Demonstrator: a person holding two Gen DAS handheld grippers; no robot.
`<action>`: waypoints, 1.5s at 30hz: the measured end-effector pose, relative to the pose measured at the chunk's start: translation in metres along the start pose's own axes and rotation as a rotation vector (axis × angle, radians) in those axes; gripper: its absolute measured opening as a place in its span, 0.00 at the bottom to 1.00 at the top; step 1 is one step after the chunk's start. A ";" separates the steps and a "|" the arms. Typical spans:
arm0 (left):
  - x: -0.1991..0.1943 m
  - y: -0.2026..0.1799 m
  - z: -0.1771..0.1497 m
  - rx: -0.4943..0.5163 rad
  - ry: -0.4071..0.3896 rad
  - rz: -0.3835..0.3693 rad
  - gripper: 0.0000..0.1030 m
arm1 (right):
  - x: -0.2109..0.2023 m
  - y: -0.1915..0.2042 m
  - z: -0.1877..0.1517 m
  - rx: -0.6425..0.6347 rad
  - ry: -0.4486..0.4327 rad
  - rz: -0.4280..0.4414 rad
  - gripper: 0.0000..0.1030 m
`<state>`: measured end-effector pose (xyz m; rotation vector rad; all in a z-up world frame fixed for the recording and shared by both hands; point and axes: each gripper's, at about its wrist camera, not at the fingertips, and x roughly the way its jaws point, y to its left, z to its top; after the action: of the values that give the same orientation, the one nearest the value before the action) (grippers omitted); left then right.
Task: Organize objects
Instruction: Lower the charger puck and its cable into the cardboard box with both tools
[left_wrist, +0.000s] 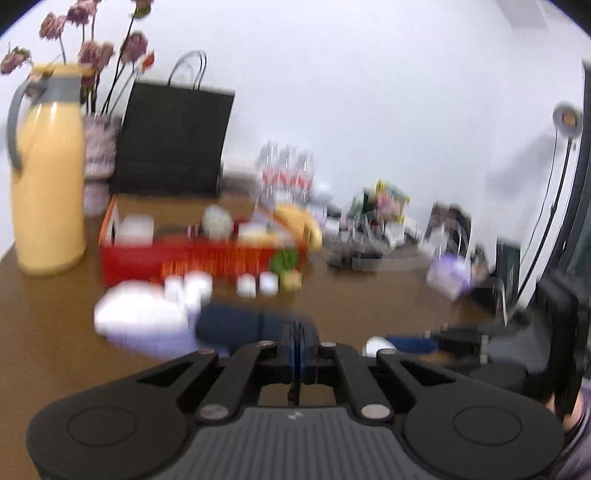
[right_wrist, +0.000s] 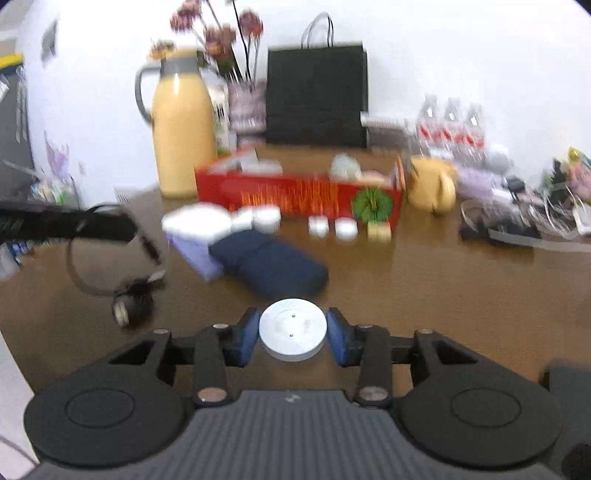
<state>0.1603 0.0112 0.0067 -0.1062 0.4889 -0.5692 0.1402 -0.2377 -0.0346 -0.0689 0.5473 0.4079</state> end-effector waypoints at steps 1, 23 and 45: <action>0.005 0.005 0.017 0.006 -0.022 0.008 0.01 | 0.003 -0.006 0.014 0.016 -0.018 0.016 0.39; 0.290 0.159 0.141 -0.154 0.115 0.220 0.71 | 0.308 -0.085 0.186 0.180 0.175 -0.112 0.77; -0.031 -0.012 -0.022 0.046 -0.025 0.332 0.92 | -0.022 -0.019 0.050 0.138 -0.145 0.019 1.00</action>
<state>0.1211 0.0190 0.0031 0.0123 0.4574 -0.2538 0.1551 -0.2541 0.0189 0.0981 0.4323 0.3893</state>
